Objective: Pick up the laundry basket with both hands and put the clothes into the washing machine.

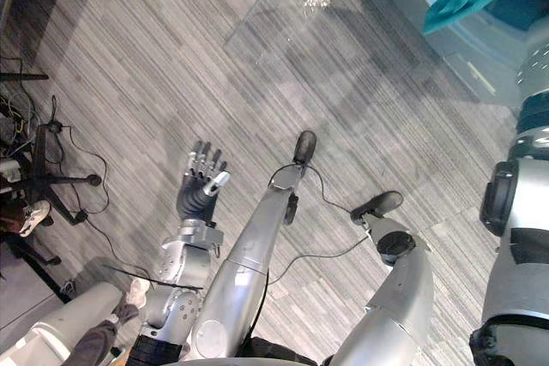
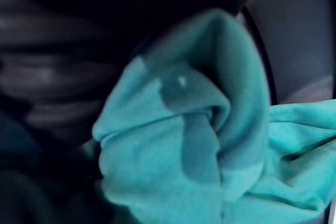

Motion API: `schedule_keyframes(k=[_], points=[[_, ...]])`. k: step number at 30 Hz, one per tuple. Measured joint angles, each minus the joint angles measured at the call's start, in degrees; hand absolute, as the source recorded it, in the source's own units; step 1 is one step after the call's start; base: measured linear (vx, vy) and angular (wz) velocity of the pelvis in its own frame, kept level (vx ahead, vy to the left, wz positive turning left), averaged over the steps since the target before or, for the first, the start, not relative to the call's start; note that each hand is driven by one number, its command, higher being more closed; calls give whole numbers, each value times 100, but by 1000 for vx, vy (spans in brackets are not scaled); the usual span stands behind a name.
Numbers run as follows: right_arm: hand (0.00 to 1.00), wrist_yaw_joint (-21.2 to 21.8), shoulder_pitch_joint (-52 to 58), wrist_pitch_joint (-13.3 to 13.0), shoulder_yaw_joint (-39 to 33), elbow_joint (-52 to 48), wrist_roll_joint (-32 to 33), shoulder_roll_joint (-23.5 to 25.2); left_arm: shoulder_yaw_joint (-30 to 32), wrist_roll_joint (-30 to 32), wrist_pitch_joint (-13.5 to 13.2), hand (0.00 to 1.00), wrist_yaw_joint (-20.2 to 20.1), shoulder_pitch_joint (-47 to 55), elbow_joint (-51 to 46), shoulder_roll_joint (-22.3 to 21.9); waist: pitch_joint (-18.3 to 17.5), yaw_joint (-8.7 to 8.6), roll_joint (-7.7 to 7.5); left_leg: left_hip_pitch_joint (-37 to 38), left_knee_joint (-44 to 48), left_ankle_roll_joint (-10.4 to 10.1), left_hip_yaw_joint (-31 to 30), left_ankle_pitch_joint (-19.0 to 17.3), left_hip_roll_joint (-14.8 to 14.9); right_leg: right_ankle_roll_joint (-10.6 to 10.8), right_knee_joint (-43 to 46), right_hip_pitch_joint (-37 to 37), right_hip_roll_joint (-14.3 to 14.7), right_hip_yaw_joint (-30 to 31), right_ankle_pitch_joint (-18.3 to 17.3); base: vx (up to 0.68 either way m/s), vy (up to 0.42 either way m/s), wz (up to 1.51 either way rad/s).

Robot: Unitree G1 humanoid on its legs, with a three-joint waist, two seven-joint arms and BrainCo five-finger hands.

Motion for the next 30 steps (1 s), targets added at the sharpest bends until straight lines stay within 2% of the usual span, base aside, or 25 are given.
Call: schedule_keyframes(k=[1, 8, 11, 12, 13, 14, 15, 16, 21, 23, 26, 28, 30], points=[[100, -15, -158, -4, 233, -118, 257, -21, 8, -8, -8, 0, 50, 9, -157, -3, 24, -86, -37, -143, 75, 0, 13, 0, 33, 0, 43, -118, 7, -4, 1, -59, -20, -15], [100, -37, -955, -60, 1229, -479, 2005, -93, -11, -205, -19, 0, 309, 21, -287, -4, 188, -298, -374, -561, 265, 35, 103, 98, 300, -226, -16, -463, 205, -44, 224, -68, -21, -20], [100, -174, -1112, -299, 1448, -625, 2556, -33, -69, -205, 5, 0, 356, 80, -288, -1, 182, -353, -415, -485, 2, 41, 282, 280, 396, -237, -152, -464, 239, -64, 331, -45, -30, -7], [0, -248, -1159, -536, 1448, -625, 2602, -5, -98, -205, 0, 0, 366, 93, -298, 0, 183, -359, -430, -420, -233, 62, 295, 429, 411, -224, -269, -459, 275, -95, 401, -23, -37, 5], [0, -264, -1192, -602, 1448, -625, 2700, 19, -90, -205, -2, 0, 369, 101, -282, 0, 182, -361, -435, -404, -315, 43, 327, 486, 434, -222, -295, -456, 275, -118, 423, -19, -47, 7], [0, -274, -1245, -864, 1445, -625, 2840, 131, -94, -206, -1, 0, 428, 117, -182, 0, 177, -386, -427, -354, -465, 24, 354, 593, 439, -291, -352, -456, 279, -137, 468, -10, -33, 6], [0, -271, -1260, -1004, 1436, -625, 2887, 165, -95, -205, 1, 0, 462, 119, -119, 2, 174, -385, -424, -303, -572, 28, 371, 660, 438, -313, -382, -450, 281, -135, 491, -17, -42, 8], [0, -268, -1260, -1030, 1397, -624, 2930, 191, -99, -205, 1, 0, 462, 136, -101, 3, 174, -382, -424, -252, -664, 28, 378, 713, 434, -310, -405, -431, 283, -136, 504, -19, -40, 5], [0, -233, -1244, -1050, 426, -456, 2915, 781, -97, -212, -2, 0, 454, 175, -110, 8, 168, -336, -415, 119, -1163, 79, 498, 975, 459, -381, -506, -322, 309, -88, 548, -27, -61, 2], [0, -233, -1220, -1052, 154, -258, 2797, 1018, -114, -226, -2, 0, 450, 176, -113, 22, 165, -258, -410, 276, -1258, 74, 535, 1002, 531, -420, -610, -205, 416, -63, 575, -33, -93, -12], [0, -228, -1073, -978, -128, -89, 2330, 1178, -106, -333, -7, 0, 457, 177, -108, 28, 161, -159, -410, 523, -1525, -21, 532, 1072, 579, -420, -688, -69, 488, -67, 567, -26, -93, 0], [0, -177, -903, -807, -248, -81, 1733, 1327, -113, -335, -7, 0, 458, 163, -90, 41, 159, -159, -407, 668, -1779, -26, 541, 1174, 610, -416, -791, -4, 561, -75, 568, -16, -101, -3], [0, -87, -793, -652, -274, 87, 1504, 1410, -113, -334, -14, 0, 460, 76, 27, 46, 156, -138, -408, 808, -2016, -72, 541, 1263, 630, -397, -870, 56, 604, -99, 559, -2, -83, -1]])
